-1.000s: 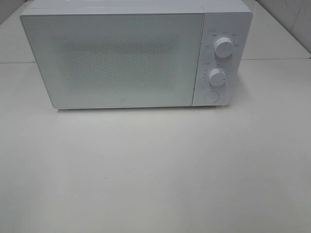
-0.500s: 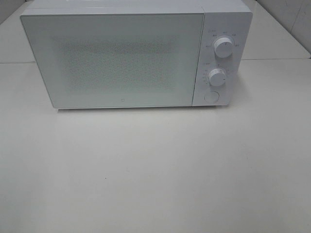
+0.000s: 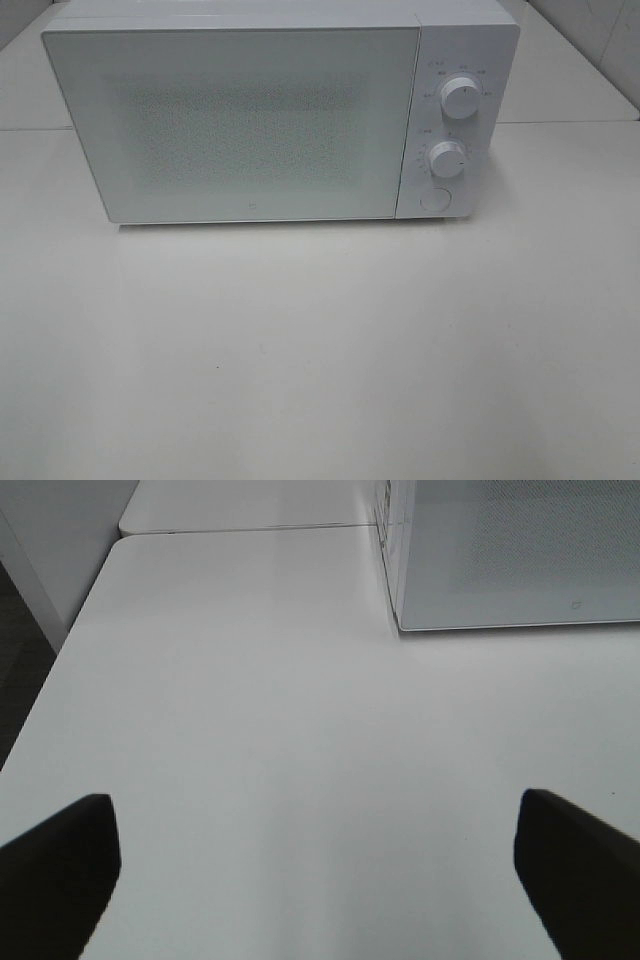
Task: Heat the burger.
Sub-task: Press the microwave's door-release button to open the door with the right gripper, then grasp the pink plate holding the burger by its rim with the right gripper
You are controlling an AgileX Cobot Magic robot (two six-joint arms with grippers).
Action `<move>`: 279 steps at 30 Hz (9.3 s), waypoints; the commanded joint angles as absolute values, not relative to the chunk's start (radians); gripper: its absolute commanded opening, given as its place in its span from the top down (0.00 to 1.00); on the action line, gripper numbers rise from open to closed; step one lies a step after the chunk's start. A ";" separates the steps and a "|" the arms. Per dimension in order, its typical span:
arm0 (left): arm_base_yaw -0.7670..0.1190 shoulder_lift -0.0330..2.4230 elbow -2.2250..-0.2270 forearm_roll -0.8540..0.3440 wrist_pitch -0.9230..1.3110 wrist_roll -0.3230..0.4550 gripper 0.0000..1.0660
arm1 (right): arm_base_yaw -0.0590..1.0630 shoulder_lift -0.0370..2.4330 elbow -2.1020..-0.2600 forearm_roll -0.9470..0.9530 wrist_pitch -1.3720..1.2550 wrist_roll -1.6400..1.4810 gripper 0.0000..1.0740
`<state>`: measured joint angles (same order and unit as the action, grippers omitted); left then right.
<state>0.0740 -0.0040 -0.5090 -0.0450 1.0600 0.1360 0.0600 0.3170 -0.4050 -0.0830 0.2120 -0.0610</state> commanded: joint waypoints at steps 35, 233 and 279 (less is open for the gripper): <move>0.078 -0.022 -0.506 -0.049 1.047 0.130 0.02 | 0.062 1.499 -0.320 -0.121 -1.081 -0.027 1.00; 0.078 -0.022 -0.506 -0.049 1.047 0.130 0.02 | 0.386 2.100 -0.914 0.187 -0.846 1.400 1.00; 0.078 -0.022 -0.506 -0.049 1.047 0.130 0.02 | 0.423 2.032 -0.709 0.157 -0.864 1.461 1.00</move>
